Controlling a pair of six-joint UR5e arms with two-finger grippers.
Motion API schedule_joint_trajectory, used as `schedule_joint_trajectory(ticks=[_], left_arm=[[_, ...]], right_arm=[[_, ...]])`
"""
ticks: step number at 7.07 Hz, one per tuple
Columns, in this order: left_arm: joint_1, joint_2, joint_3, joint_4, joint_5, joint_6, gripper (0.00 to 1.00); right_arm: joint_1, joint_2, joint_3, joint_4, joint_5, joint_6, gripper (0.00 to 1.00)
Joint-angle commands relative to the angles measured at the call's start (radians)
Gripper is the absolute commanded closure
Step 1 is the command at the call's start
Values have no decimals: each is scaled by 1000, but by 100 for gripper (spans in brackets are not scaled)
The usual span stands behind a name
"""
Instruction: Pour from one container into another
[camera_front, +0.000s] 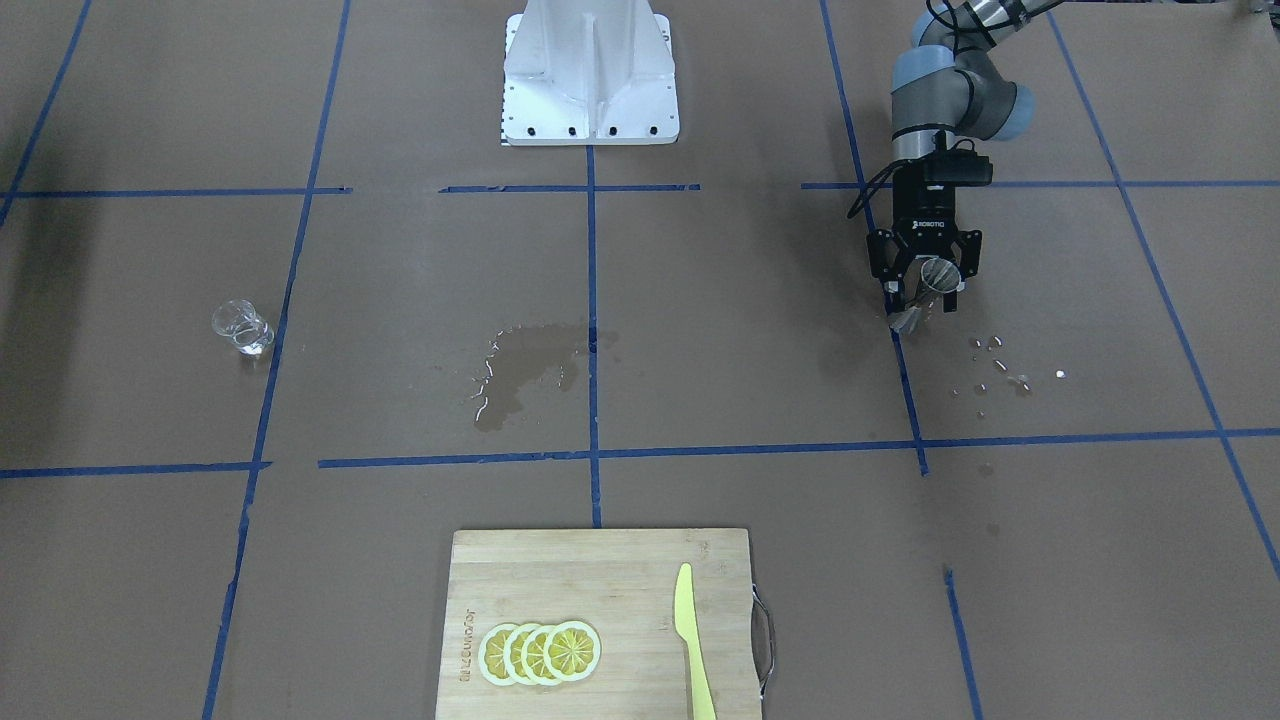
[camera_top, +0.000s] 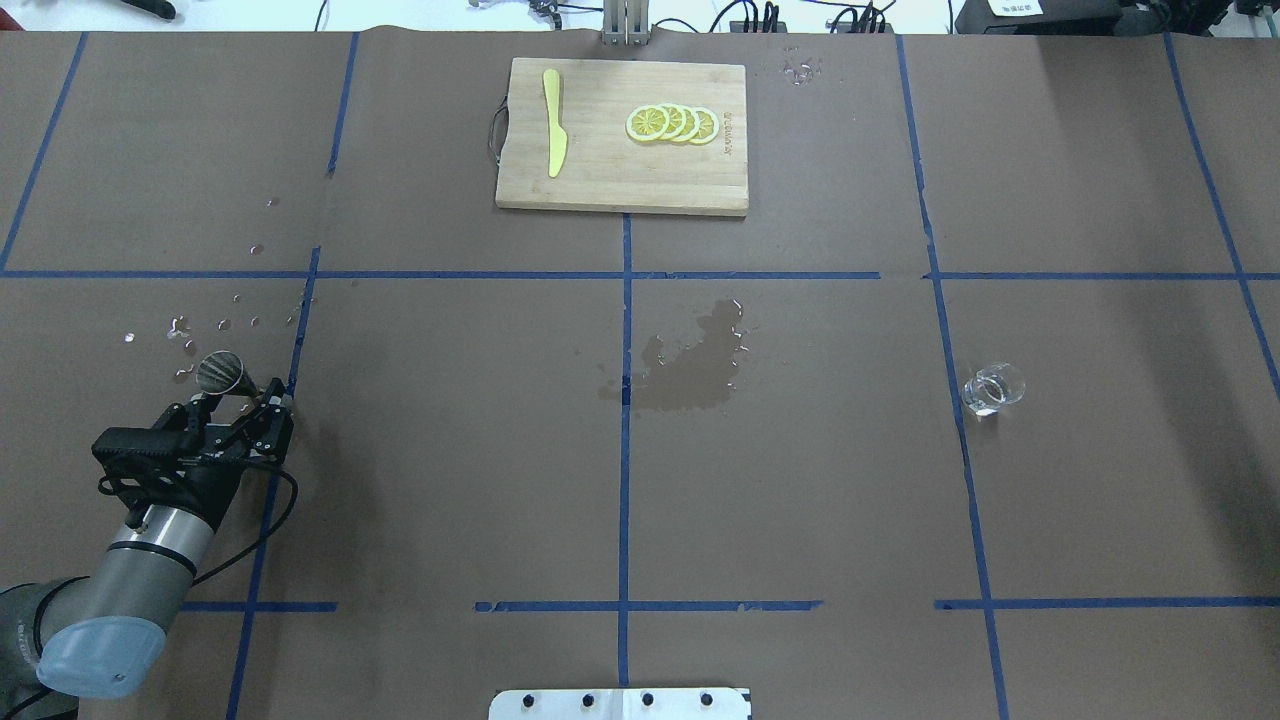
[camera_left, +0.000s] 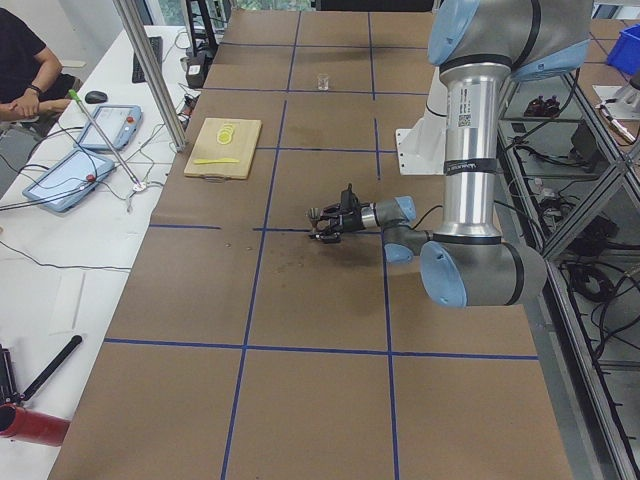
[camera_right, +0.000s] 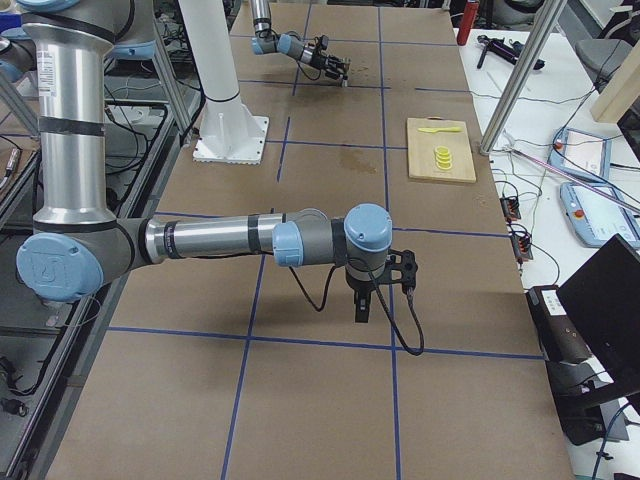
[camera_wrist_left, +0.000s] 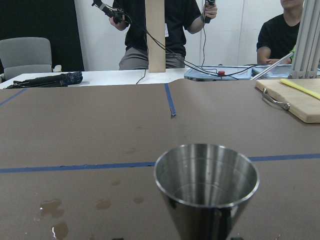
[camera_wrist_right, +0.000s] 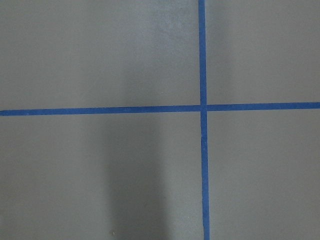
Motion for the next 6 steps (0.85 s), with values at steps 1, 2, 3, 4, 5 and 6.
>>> schedule_joint_trajectory(ticks=[1, 2, 3, 4, 5, 6], left_arm=[[-4, -6, 2, 0, -1, 2, 48], [-6, -6, 2, 0, -3, 2, 54], [-6, -6, 2, 0, -3, 2, 61], [-6, -6, 2, 0, -1, 3, 68], [-7, -6, 2, -2, -1, 3, 83], [-7, -7, 2, -2, -3, 3, 98]], right_arm=[[0, 0, 0, 0, 0, 0, 0], [0, 0, 0, 0, 0, 1, 0], [0, 0, 2, 0, 0, 1, 0], [0, 0, 0, 0, 0, 1, 0], [0, 1, -1, 0, 0, 1, 0], [0, 2, -1, 0, 0, 1, 0]])
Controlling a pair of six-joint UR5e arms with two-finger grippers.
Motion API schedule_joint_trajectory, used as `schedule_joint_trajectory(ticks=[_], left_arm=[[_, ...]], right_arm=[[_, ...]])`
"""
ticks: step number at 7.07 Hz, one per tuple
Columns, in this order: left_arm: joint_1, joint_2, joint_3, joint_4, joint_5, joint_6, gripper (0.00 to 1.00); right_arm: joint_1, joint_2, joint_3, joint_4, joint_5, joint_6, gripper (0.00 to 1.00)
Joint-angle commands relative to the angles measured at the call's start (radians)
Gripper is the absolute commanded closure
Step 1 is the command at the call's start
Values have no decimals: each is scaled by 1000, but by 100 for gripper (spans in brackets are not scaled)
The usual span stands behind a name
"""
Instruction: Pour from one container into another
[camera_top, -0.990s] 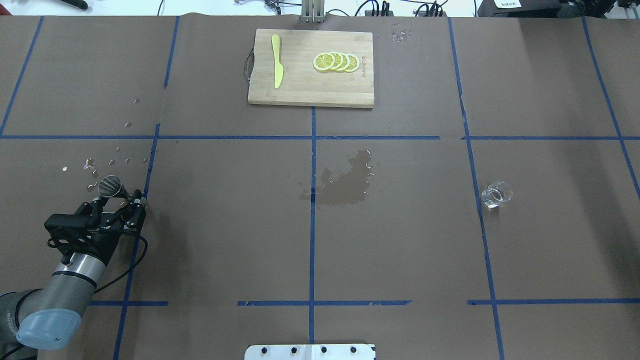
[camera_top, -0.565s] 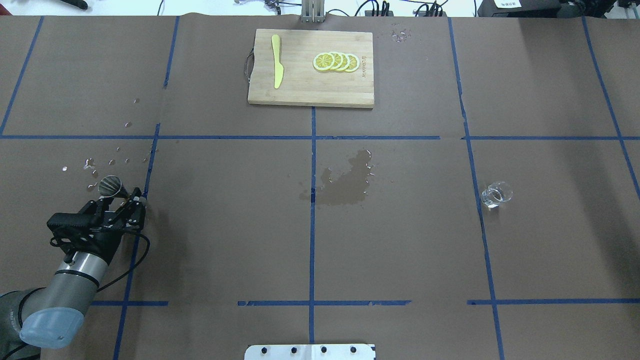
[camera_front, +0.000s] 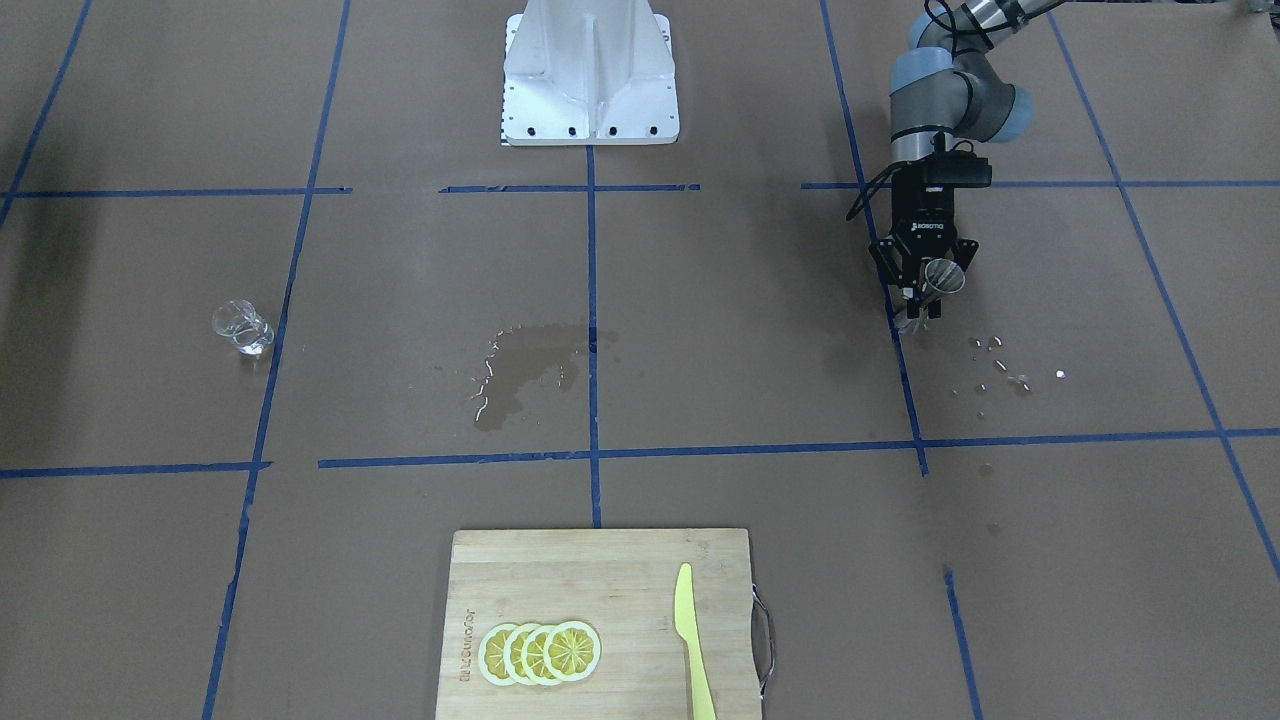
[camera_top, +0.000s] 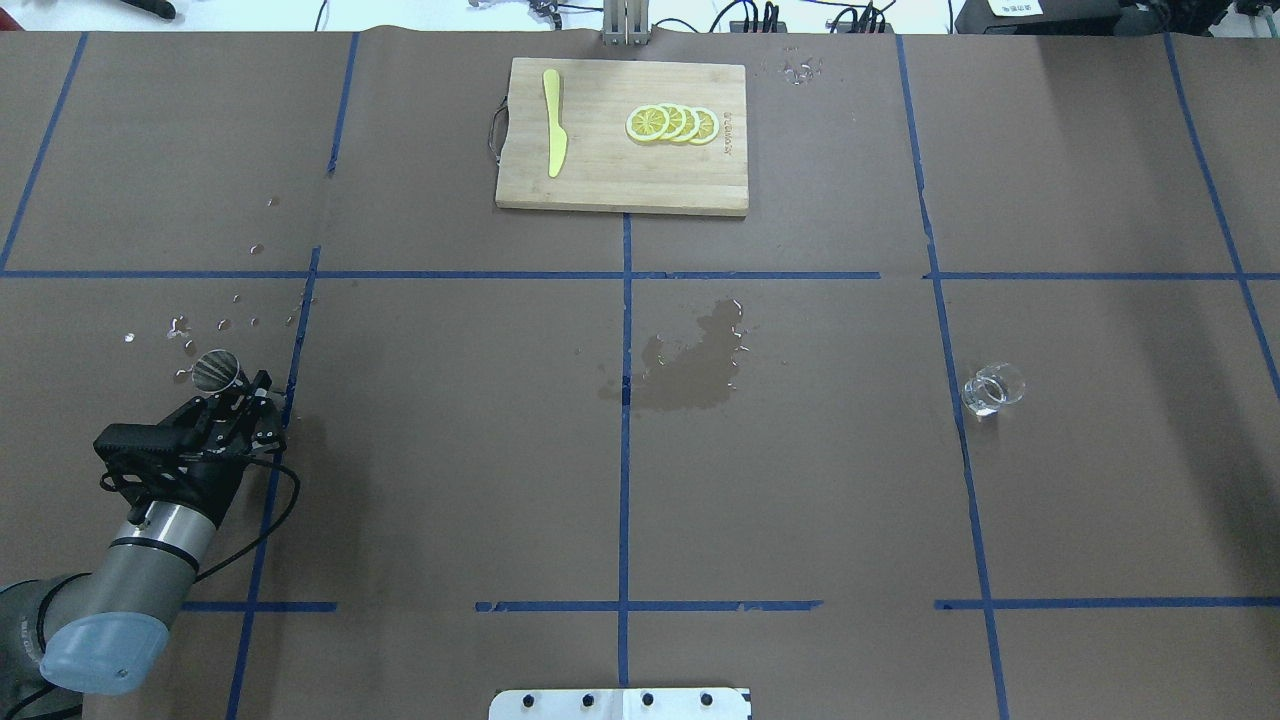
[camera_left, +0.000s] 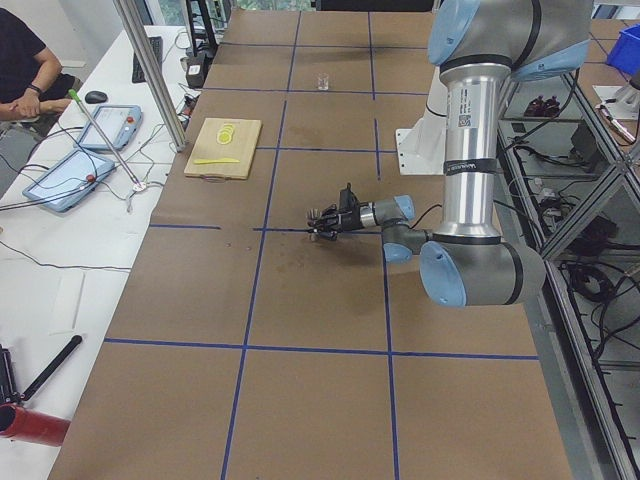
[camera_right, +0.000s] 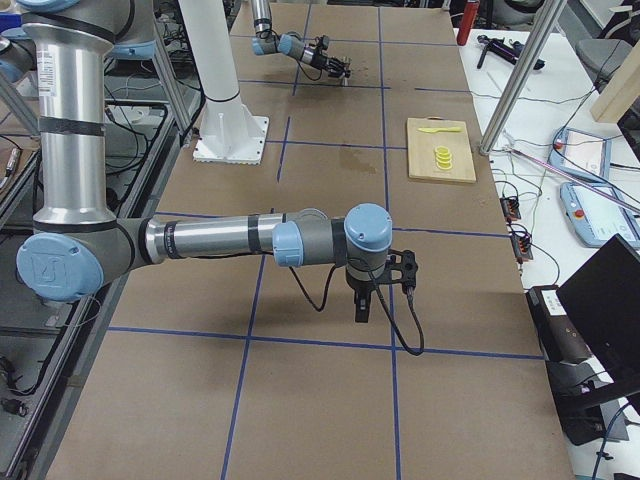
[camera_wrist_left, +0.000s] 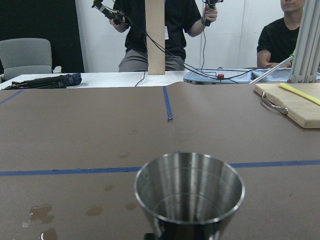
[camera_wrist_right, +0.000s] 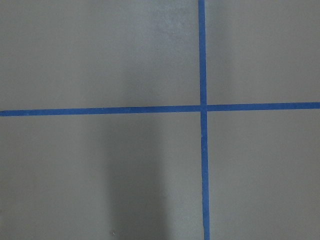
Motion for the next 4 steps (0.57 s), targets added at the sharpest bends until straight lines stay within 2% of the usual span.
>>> schedule_joint_trajectory(ticks=[1, 4], left_arm=[[-1, -1, -3, -4, 1, 0, 100], [-8, -6, -24, -13, 1, 50, 100]], right_arm=[[0, 2, 4, 0, 0, 0, 0], [0, 5, 56, 2, 0, 3, 0]])
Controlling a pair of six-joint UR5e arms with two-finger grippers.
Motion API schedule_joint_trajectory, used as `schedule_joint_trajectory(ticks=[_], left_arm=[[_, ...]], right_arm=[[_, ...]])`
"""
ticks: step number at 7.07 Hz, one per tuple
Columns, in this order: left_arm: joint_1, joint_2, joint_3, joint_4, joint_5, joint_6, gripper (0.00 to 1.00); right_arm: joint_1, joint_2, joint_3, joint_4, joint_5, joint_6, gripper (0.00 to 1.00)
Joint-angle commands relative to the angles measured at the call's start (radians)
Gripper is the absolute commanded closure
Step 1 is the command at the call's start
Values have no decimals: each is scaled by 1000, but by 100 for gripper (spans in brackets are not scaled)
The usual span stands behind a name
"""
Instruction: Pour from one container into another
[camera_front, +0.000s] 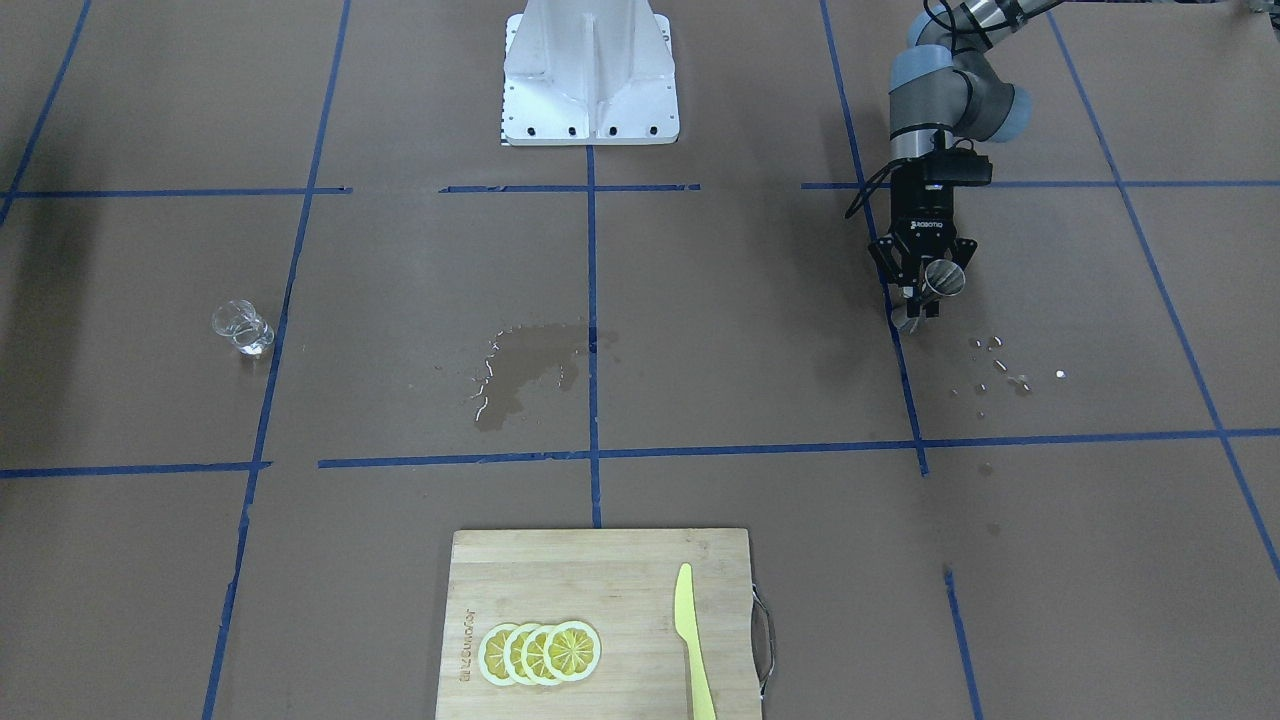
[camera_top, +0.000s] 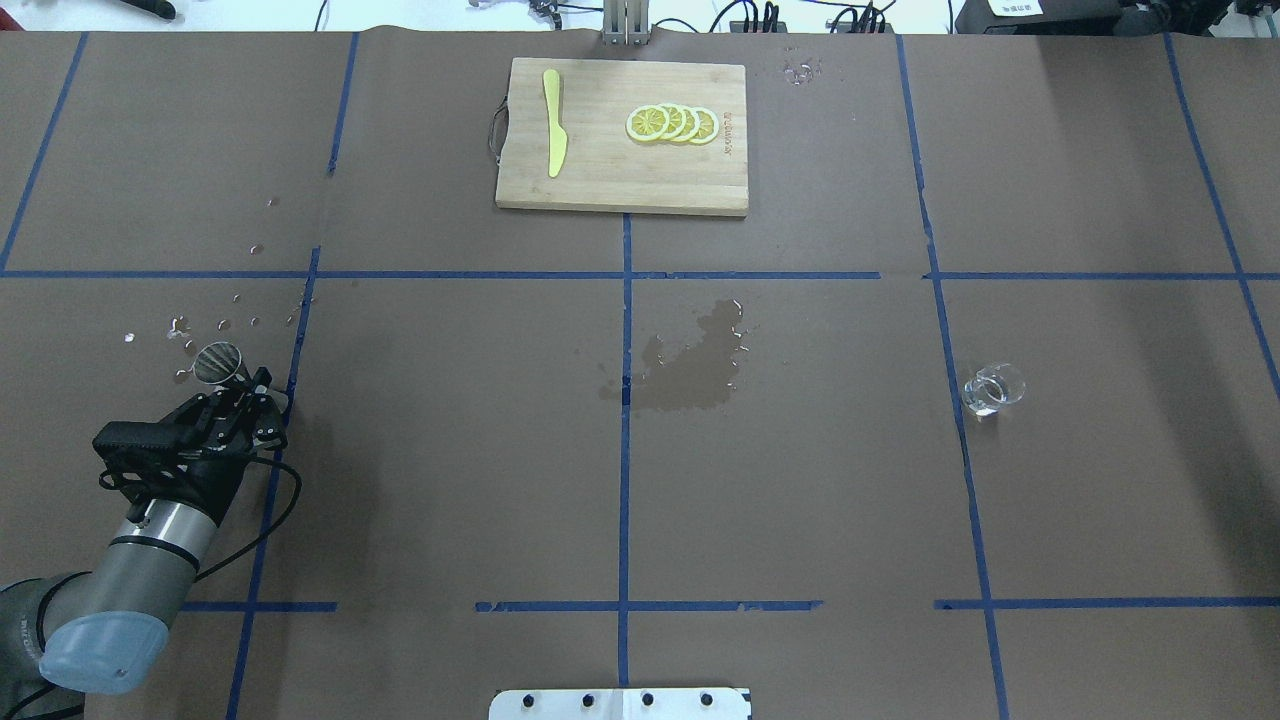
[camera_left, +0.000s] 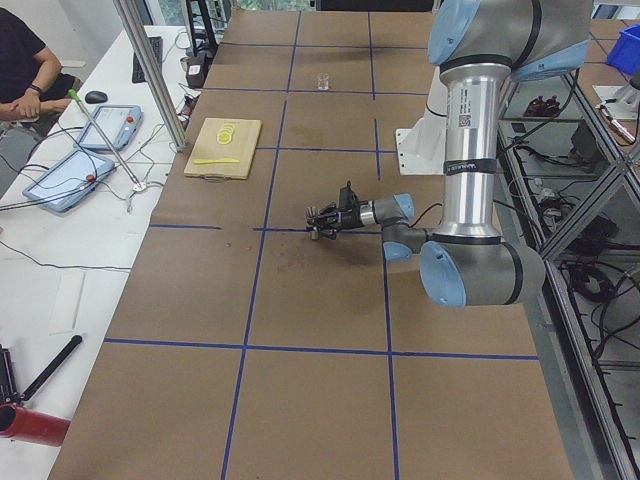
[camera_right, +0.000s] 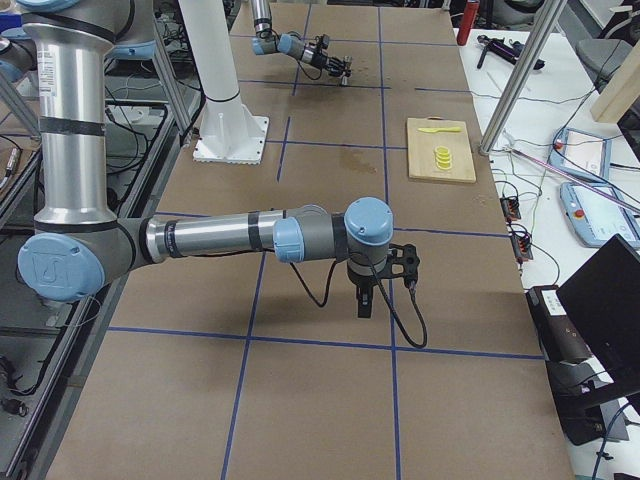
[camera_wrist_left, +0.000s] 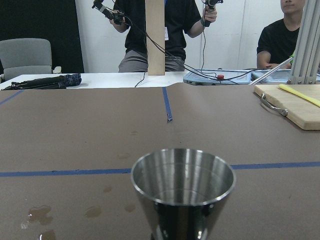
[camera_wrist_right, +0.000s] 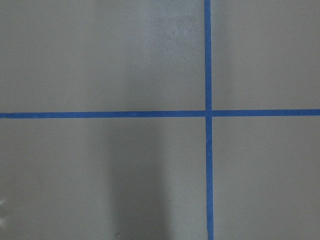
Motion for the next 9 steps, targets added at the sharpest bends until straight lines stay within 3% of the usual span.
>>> schedule_joint_trajectory(ticks=[1, 4, 7, 8, 9], left_arm=[[-7, -35, -15, -68, 1, 99, 100], [-11, -188, -8, -88, 1, 213, 100], [-4, -291, 20, -69, 2, 233, 100], [-3, -357, 50, -68, 4, 235, 100], [-1, -389, 75, -27, 2, 247, 100]], right_arm=[[-11, 1, 56, -1, 5, 2, 0], [-31, -1, 96, 15, 51, -3, 0], [-127, -50, 101, 205, 62, 55, 0], [-183, -53, 101, 315, 61, 224, 0], [-292, -77, 100, 539, 20, 450, 0]])
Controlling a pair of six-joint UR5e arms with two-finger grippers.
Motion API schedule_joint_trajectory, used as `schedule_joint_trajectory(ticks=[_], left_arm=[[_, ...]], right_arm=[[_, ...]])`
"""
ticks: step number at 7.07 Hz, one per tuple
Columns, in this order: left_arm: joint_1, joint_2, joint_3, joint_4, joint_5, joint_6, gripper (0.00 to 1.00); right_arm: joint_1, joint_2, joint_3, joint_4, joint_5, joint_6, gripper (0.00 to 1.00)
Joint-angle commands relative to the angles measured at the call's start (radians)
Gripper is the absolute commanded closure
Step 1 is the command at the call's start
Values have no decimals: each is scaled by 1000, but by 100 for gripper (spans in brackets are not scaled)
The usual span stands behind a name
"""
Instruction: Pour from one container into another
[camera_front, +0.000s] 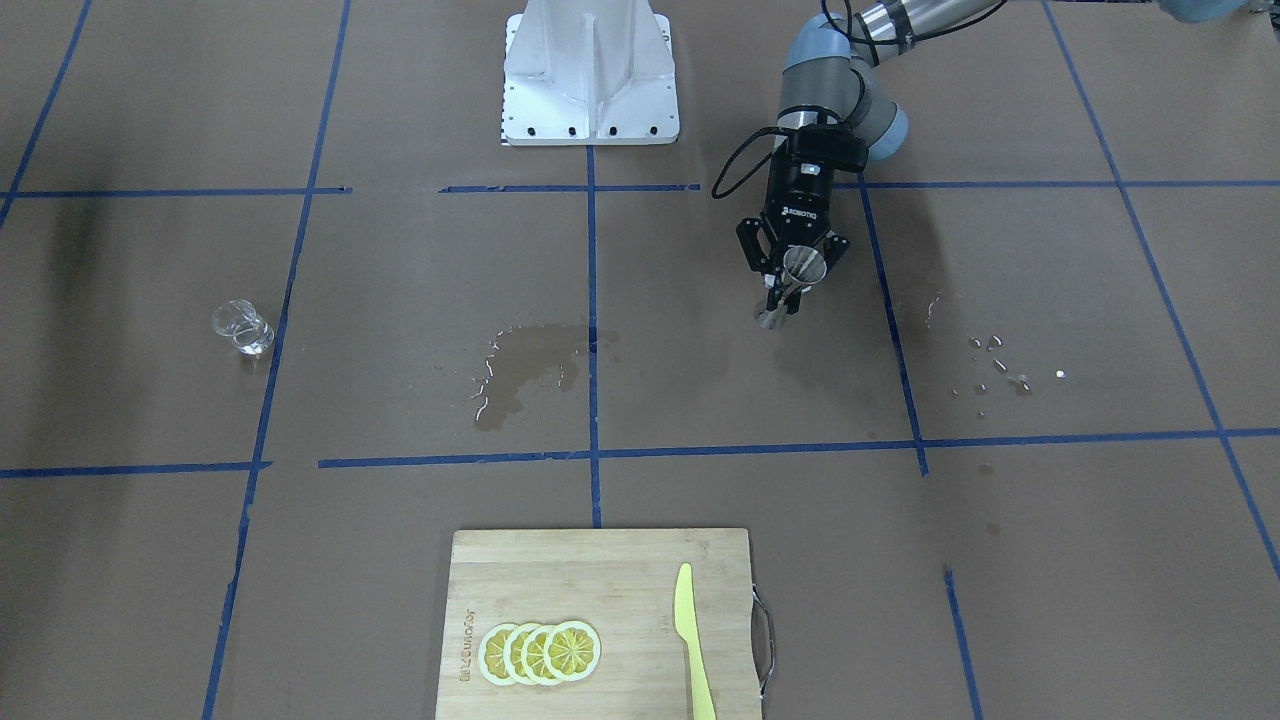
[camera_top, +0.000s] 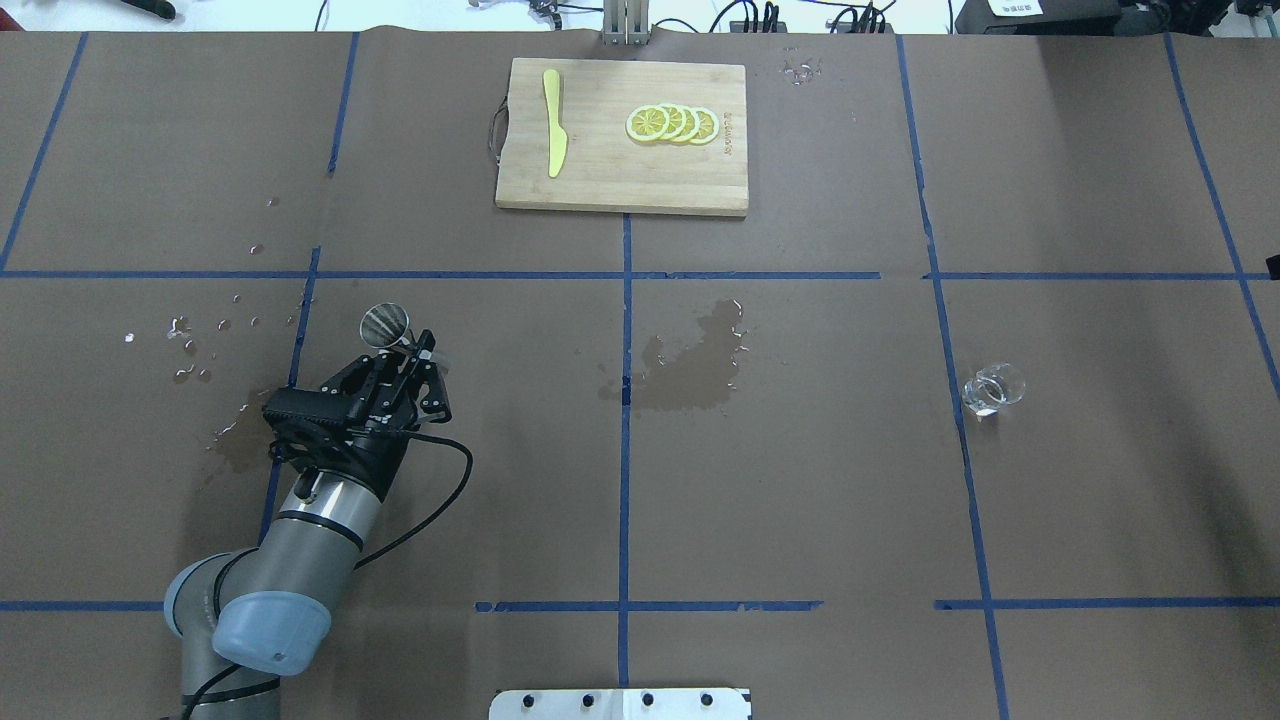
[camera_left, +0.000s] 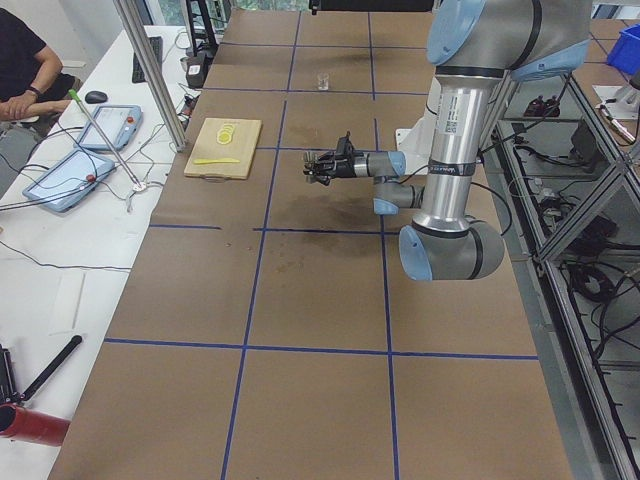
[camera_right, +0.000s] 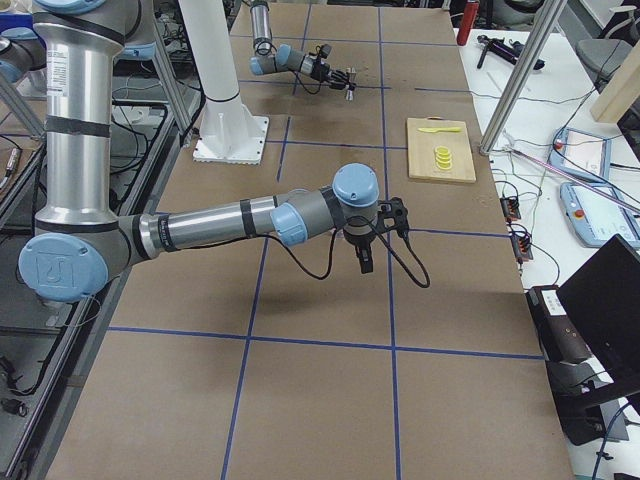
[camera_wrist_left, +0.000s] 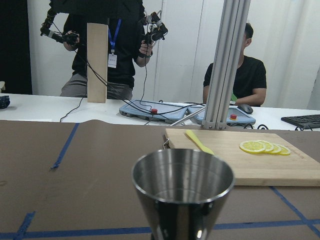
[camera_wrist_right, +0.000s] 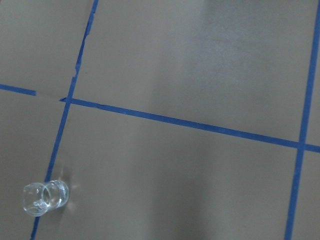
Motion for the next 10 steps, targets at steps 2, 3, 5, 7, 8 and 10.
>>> schedule_joint_trajectory(ticks=[2, 3, 5, 7, 8, 10], left_arm=[[1, -65, 31, 46, -1, 32, 100], [1, -68, 31, 47, -1, 32, 100], [1, -68, 34, 48, -1, 32, 100], [2, -72, 34, 49, -1, 32, 100], [1, -75, 34, 49, -1, 34, 100], [1, -75, 34, 49, -1, 34, 100]], right_arm=[[-376, -72, 2, 607, -318, 641, 0], [-553, -75, 33, 654, -544, 730, 0], [-813, -133, 103, 653, -957, 807, 0], [-937, -212, 113, 653, -1194, 864, 2], [-1065, -220, 111, 647, -1429, 888, 1], [-1213, -210, 102, 537, -1724, 1014, 1]])
